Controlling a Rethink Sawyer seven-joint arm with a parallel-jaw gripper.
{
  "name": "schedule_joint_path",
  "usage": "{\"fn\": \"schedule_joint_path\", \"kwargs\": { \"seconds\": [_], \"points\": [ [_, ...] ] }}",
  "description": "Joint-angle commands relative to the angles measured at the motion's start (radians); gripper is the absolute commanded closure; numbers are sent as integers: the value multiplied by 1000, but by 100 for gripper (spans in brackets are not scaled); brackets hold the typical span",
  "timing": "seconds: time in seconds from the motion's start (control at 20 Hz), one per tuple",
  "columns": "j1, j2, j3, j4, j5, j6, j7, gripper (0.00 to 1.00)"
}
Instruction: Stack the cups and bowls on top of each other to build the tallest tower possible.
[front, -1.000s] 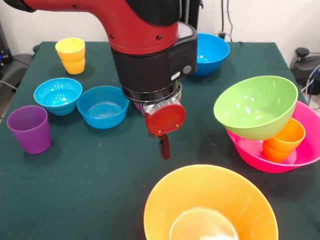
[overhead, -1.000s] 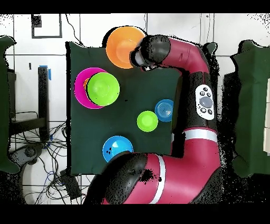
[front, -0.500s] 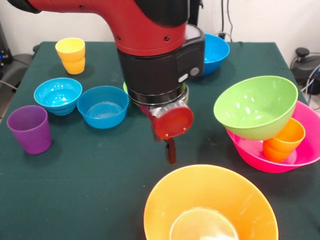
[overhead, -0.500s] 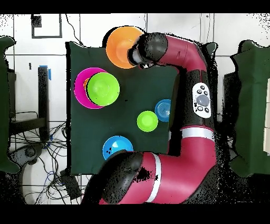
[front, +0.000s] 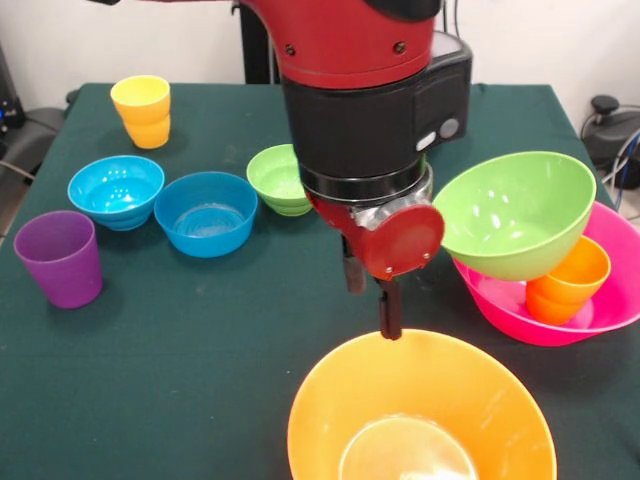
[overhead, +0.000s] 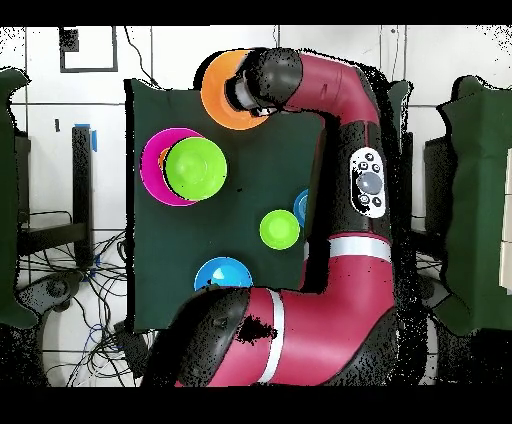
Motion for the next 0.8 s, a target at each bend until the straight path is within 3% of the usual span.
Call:
{"fn": "schedule_joint_path", "kwargs": {
  "seconds": [0.05, 0.8],
  "points": [
    [20, 57, 26, -10, -4, -5, 3, 0],
    [4, 101, -17, 32, -36, -116, -23, 0]
  ]
}}
